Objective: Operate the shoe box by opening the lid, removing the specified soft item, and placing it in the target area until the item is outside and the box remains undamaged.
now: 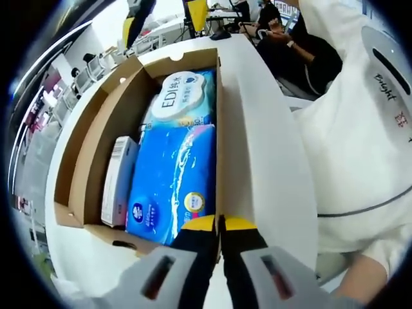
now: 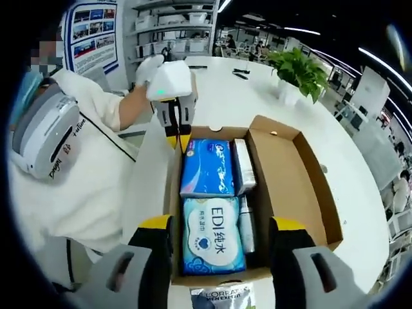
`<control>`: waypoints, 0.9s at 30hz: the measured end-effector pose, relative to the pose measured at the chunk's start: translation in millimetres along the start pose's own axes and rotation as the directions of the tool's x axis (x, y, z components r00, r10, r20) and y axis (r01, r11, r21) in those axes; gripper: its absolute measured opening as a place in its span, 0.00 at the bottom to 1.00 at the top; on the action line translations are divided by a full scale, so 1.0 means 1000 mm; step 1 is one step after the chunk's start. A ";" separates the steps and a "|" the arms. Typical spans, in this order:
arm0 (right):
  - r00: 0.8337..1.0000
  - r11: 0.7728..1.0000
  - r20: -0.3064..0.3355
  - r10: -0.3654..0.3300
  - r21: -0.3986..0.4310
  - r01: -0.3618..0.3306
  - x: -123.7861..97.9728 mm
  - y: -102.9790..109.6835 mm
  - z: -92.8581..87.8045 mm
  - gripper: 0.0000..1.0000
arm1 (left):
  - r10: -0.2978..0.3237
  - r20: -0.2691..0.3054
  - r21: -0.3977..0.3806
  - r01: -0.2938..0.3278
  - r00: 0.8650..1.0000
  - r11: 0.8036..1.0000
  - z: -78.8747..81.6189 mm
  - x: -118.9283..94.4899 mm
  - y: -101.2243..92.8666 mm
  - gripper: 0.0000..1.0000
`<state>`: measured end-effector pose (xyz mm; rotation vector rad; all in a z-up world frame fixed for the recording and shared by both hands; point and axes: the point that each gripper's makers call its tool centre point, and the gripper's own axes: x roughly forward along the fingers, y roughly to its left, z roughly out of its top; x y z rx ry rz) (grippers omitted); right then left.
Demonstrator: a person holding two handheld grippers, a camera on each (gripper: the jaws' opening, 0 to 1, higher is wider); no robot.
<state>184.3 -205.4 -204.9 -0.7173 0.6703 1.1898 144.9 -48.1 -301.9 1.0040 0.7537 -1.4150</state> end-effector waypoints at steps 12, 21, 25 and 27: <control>0.994 0.999 -0.097 0.047 0.030 -0.044 0.025 0.001 -0.014 0.63 | 0.013 0.015 0.003 -0.013 1.000 1.000 0.000 -0.001 0.000 0.02; 0.980 0.993 -0.163 0.114 0.056 -0.106 0.035 0.010 -0.023 0.66 | 0.024 0.014 0.014 -0.024 1.000 1.000 0.001 -0.001 0.000 0.02; 0.959 0.990 -0.246 0.143 0.035 -0.139 0.041 0.012 -0.035 0.68 | 0.028 0.014 0.008 -0.028 1.000 1.000 0.001 -0.001 0.000 0.02; 0.951 0.987 -0.266 0.158 0.052 -0.150 0.047 0.013 -0.040 0.68 | 0.029 0.014 0.007 -0.029 0.999 1.000 0.001 -0.001 0.001 0.02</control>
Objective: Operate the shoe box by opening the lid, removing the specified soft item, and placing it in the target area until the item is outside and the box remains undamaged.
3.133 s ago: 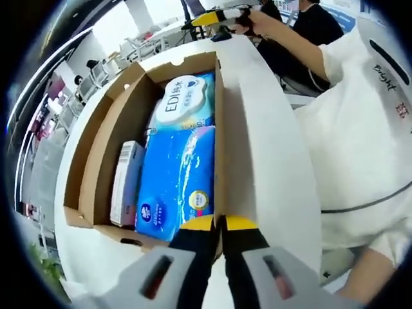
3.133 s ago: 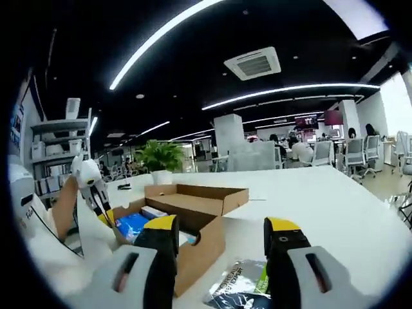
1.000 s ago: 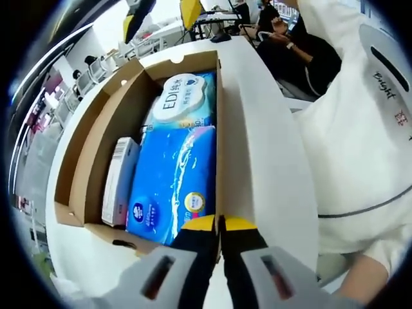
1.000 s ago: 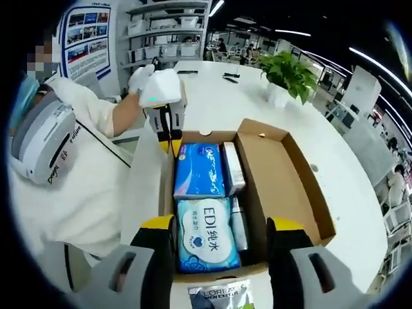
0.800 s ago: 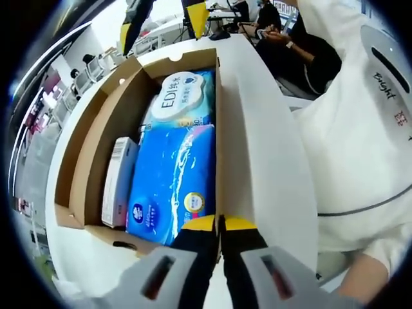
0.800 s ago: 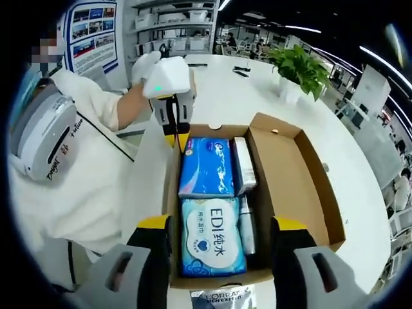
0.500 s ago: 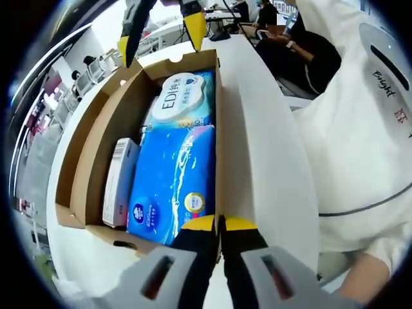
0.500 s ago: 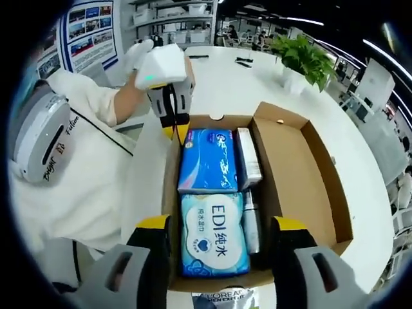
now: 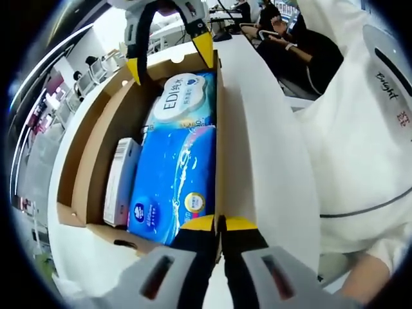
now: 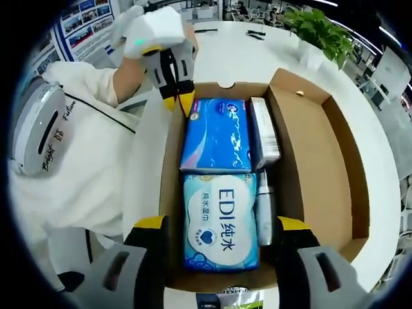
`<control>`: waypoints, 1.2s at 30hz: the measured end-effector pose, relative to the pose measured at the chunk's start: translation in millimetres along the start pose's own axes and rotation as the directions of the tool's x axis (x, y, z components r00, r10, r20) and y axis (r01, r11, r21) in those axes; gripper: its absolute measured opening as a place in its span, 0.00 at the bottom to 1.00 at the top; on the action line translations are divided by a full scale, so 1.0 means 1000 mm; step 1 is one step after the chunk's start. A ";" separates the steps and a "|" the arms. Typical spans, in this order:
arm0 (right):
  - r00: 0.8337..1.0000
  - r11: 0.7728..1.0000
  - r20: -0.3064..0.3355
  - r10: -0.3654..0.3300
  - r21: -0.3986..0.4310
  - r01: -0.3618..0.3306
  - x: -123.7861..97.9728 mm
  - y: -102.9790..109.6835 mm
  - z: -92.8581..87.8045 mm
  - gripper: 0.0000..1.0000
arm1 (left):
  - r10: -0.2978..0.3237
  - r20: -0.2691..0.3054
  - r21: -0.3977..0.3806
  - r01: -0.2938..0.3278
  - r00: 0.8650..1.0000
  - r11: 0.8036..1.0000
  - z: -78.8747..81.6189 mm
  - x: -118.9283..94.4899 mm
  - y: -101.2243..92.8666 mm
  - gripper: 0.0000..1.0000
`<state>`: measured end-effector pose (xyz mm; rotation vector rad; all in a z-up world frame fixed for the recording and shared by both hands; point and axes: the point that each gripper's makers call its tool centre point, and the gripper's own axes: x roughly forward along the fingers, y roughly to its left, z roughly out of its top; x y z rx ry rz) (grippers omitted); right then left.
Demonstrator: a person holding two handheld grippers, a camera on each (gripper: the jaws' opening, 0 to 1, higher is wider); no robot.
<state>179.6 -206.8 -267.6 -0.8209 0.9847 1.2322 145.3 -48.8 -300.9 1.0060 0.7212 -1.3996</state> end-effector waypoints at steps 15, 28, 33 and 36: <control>0.998 0.999 -0.067 0.020 -0.027 -0.021 0.026 0.001 -0.005 0.73 | 0.008 -0.009 -0.006 -0.008 1.000 1.000 0.000 0.001 0.000 0.03; 0.987 0.998 -0.158 0.034 -0.044 -0.041 0.053 0.007 -0.016 0.66 | 0.009 -0.007 -0.006 -0.009 1.000 1.000 0.000 0.001 0.000 0.03; 0.985 0.998 -0.172 0.031 -0.043 -0.039 0.064 0.007 -0.022 0.65 | 0.008 -0.005 -0.008 -0.008 1.000 1.000 0.000 0.001 0.000 0.03; 0.987 0.999 -0.159 0.037 -0.031 -0.043 0.065 0.007 -0.022 0.66 | 0.006 -0.005 -0.006 -0.006 1.000 1.000 -0.001 0.001 0.000 0.03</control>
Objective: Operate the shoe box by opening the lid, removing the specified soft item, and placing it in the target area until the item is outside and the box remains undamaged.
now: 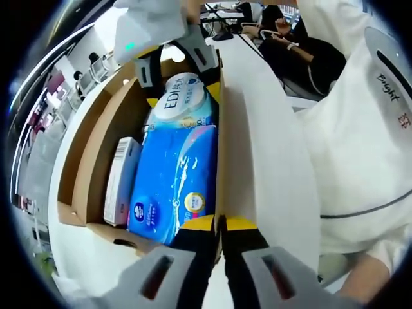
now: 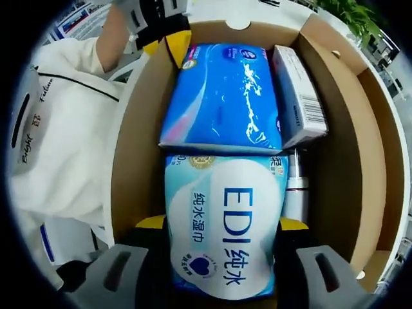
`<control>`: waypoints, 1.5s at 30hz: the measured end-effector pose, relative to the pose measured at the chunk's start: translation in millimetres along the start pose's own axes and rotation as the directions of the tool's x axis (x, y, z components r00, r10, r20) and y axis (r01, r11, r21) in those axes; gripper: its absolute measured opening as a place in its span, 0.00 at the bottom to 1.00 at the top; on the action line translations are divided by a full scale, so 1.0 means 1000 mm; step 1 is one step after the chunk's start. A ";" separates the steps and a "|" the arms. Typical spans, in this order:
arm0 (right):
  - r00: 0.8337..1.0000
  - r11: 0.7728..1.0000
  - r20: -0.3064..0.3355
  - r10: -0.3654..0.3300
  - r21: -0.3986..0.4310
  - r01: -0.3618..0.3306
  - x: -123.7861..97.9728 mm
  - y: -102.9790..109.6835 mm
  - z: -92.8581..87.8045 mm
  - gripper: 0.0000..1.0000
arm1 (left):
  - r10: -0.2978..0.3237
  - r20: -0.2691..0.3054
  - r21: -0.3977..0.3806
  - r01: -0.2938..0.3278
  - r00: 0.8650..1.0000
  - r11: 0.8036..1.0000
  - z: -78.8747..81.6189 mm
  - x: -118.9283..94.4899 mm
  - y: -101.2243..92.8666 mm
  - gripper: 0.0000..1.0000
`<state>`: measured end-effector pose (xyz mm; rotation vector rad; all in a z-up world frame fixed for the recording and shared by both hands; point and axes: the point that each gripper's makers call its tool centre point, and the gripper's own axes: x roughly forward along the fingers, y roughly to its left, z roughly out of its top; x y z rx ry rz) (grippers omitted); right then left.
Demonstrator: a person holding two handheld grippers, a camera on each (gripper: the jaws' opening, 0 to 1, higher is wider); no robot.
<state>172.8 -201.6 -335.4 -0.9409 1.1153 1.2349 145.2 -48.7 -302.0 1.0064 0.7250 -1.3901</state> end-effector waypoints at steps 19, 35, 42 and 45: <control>0.996 1.000 -0.085 -0.027 -0.017 0.025 0.003 -0.016 -0.004 0.66 | 0.002 0.006 0.006 -0.002 1.000 1.000 0.000 0.000 0.000 0.03; 0.992 0.999 -0.121 -0.041 0.010 0.043 0.013 -0.008 -0.006 0.69 | 0.011 -0.001 0.012 -0.011 1.000 1.000 -0.002 0.000 0.000 0.03; 0.989 0.999 -0.143 -0.042 0.010 0.044 0.013 -0.007 -0.006 0.69 | 0.011 -0.008 0.012 -0.011 1.000 1.000 -0.002 0.000 0.000 0.03; 0.990 0.999 -0.137 -0.045 0.016 0.047 0.013 -0.005 -0.007 0.68 | 0.010 -0.010 0.011 -0.010 1.000 1.000 -0.002 0.000 -0.001 0.03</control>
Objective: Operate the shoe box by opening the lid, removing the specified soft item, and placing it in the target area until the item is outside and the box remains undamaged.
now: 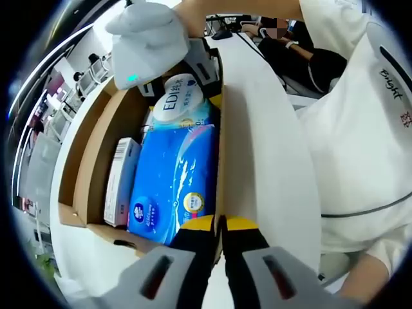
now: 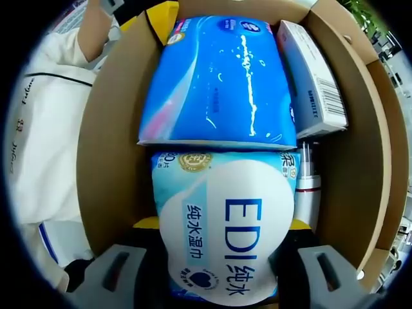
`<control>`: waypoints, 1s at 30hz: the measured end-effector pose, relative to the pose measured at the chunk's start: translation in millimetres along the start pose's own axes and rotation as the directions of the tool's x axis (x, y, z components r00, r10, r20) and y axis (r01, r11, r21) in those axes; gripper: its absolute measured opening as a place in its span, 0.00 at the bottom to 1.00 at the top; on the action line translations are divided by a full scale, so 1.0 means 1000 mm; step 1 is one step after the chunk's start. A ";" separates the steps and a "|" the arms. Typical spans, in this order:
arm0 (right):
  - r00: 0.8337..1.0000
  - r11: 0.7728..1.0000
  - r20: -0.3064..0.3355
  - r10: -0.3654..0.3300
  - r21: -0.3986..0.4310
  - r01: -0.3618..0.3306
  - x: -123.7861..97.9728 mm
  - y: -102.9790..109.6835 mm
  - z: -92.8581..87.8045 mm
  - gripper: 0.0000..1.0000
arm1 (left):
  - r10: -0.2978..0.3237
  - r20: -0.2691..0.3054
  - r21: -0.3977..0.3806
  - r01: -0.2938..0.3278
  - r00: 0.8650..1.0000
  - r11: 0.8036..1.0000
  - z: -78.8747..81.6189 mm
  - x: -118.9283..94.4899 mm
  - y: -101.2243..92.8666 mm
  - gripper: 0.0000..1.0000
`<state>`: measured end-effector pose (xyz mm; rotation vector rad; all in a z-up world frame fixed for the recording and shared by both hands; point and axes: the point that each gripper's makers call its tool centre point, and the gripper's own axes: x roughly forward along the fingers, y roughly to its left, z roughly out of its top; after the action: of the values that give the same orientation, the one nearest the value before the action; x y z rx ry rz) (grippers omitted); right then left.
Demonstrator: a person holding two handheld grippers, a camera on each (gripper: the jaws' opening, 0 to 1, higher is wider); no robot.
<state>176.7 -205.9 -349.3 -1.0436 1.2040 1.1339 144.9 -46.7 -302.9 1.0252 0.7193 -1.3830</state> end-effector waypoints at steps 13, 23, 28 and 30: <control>0.999 1.000 -0.046 -0.003 0.021 0.004 -0.003 -0.005 -0.005 0.61 | -0.010 0.009 0.003 0.010 1.000 1.000 0.002 0.000 0.000 0.03; 1.000 1.000 -0.023 0.007 0.010 -0.007 -0.018 0.000 0.003 0.61 | -0.009 0.002 0.013 0.009 1.000 1.000 0.002 0.000 0.000 0.03; 0.999 1.000 -0.034 -0.016 0.001 0.016 -0.024 0.004 0.006 0.61 | -0.011 0.007 0.024 0.011 1.000 1.000 0.002 0.000 0.000 0.03; 0.999 0.999 -0.036 -0.025 -0.021 0.024 -0.028 0.003 0.006 0.61 | -0.011 0.007 0.025 0.011 1.000 1.000 0.002 0.000 0.000 0.03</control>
<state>173.9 -201.5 -320.8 -1.0955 1.2072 1.1143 144.5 -48.2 -302.4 1.0368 0.7054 -1.4072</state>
